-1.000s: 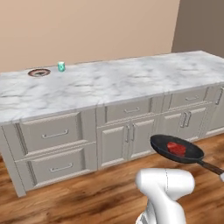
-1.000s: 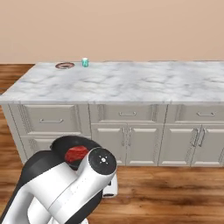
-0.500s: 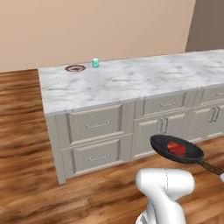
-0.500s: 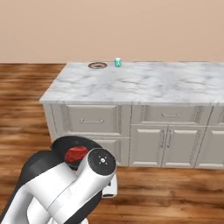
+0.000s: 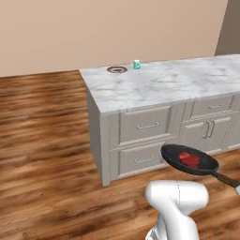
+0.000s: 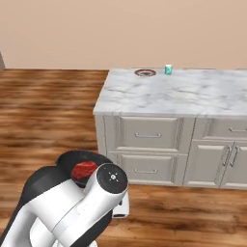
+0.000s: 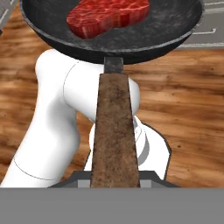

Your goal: Pick up the pan with the steak in it and place it on the dining table. Then place the steak on the plate.

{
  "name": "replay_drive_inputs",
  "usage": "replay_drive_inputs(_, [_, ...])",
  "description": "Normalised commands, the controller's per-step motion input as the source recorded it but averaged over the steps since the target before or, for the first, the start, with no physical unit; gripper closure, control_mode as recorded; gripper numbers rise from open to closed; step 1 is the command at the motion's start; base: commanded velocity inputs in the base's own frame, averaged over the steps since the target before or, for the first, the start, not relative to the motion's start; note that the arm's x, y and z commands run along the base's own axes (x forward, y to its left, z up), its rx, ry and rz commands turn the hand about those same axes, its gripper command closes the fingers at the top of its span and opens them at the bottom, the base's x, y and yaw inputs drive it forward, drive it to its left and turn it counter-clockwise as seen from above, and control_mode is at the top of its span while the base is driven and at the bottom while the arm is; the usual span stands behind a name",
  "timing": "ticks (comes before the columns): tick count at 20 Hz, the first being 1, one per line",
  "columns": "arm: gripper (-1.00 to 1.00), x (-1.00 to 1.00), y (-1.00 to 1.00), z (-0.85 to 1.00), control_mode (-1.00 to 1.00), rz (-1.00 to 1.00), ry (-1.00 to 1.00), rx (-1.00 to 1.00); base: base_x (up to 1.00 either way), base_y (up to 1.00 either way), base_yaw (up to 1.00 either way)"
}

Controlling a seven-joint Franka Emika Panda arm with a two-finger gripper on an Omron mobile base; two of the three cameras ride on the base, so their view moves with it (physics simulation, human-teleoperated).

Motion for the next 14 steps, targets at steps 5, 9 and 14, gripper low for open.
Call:
replay_drive_inputs(5, [1.0,0.0,0.0,0.0,1.0,0.0,0.0,0.0,-0.09,1.0,0.12])
replay_drive_inputs(9, [1.0,0.0,0.0,0.0,1.0,0.0,0.0,0.0,-0.07,1.0,0.12])
replay_drive_inputs(14, [1.0,0.0,0.0,0.0,1.0,0.0,0.0,0.0,-0.06,1.0,0.11])
